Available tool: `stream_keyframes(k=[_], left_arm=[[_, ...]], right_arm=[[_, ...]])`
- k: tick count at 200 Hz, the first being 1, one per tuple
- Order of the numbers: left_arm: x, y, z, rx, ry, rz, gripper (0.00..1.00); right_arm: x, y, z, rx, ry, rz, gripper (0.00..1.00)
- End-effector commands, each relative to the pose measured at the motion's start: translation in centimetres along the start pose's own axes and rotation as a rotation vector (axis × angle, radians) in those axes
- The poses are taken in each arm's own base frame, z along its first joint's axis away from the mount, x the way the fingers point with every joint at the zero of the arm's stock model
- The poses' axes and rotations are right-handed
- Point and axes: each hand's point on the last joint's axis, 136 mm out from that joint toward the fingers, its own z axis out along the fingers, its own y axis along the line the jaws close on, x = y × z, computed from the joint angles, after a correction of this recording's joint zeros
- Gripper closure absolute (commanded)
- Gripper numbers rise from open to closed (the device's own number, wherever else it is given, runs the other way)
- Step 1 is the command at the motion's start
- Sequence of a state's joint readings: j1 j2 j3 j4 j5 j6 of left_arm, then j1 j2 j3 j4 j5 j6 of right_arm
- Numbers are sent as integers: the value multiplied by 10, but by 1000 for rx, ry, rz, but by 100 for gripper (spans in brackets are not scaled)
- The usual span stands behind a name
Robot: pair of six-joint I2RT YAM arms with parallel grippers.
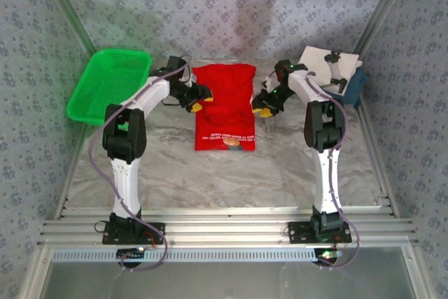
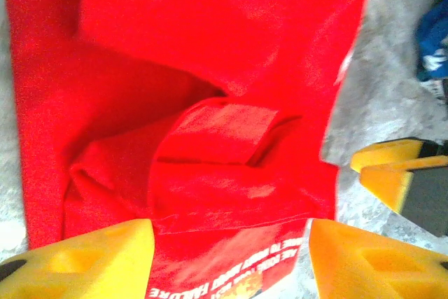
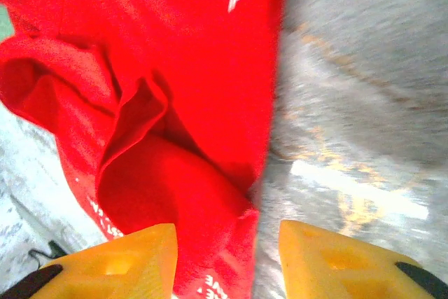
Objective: Fold and stack the t-shirts
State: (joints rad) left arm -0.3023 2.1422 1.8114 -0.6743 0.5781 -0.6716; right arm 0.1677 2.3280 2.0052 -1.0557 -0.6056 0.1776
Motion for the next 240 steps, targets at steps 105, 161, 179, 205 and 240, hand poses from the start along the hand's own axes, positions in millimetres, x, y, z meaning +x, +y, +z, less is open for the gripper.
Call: stream_keyframes(k=[105, 161, 179, 205, 240], left_arm=[[101, 35, -27, -52, 26, -21, 87], [80, 46, 16, -101, 54, -32, 90], [70, 50, 28, -122, 57, -35, 90], [43, 49, 37, -126, 16, -49, 90], [-9, 34, 31, -110, -96, -64, 88]], right_arm=[[80, 44, 19, -130, -79, 60, 93], [49, 30, 50, -99, -67, 82, 95], [37, 28, 56, -95, -60, 87, 95], [10, 24, 55, -88, -96, 103, 95], [-37, 23, 41, -109, -201, 131, 91]])
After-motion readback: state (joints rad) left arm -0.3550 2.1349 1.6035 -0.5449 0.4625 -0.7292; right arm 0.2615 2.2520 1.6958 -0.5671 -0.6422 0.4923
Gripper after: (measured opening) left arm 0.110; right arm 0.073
